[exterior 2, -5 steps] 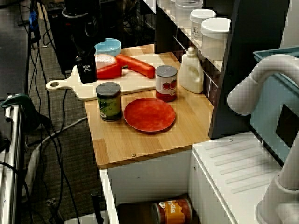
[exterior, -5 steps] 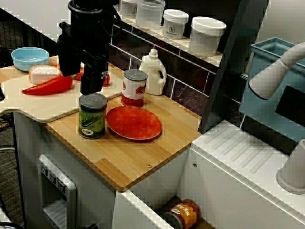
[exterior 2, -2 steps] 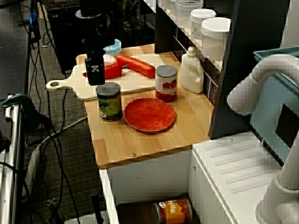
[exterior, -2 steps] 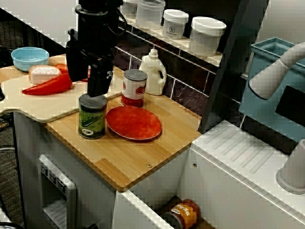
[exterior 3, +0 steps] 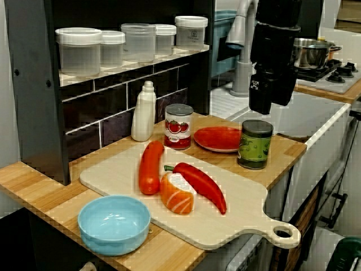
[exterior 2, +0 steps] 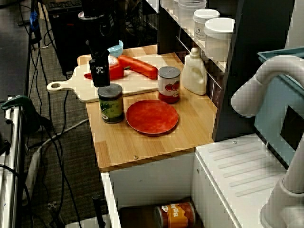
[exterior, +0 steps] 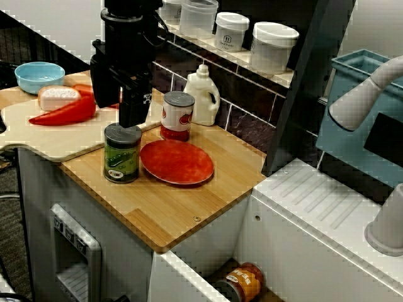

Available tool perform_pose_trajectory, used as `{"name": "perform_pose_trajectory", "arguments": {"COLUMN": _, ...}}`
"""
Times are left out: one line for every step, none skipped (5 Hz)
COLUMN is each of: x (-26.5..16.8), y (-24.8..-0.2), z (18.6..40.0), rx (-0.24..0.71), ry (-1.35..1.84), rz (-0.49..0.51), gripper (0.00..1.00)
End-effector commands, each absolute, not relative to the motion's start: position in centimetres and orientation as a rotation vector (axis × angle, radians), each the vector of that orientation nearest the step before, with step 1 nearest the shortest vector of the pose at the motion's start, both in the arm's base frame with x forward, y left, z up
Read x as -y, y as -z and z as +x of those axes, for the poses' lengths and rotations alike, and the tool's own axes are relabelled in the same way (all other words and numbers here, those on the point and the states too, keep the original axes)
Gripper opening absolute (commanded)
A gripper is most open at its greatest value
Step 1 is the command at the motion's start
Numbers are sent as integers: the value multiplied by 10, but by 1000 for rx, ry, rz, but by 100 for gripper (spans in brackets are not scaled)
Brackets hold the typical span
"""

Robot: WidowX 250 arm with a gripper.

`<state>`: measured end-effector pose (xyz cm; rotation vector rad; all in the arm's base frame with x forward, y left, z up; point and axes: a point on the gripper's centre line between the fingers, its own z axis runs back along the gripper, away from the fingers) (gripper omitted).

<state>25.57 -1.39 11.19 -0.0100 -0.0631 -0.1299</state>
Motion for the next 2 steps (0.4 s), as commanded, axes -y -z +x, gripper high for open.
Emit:
{"name": "perform_pose_trajectory", "arguments": {"x": 14, "y": -108, "z": 257, "rx": 105, "ry": 122, "rz": 9, "gripper": 100}}
{"name": "perform_pose_trajectory", "arguments": {"x": 12, "y": -105, "z": 256, "rx": 113, "ry": 120, "rz": 16, "gripper": 100}}
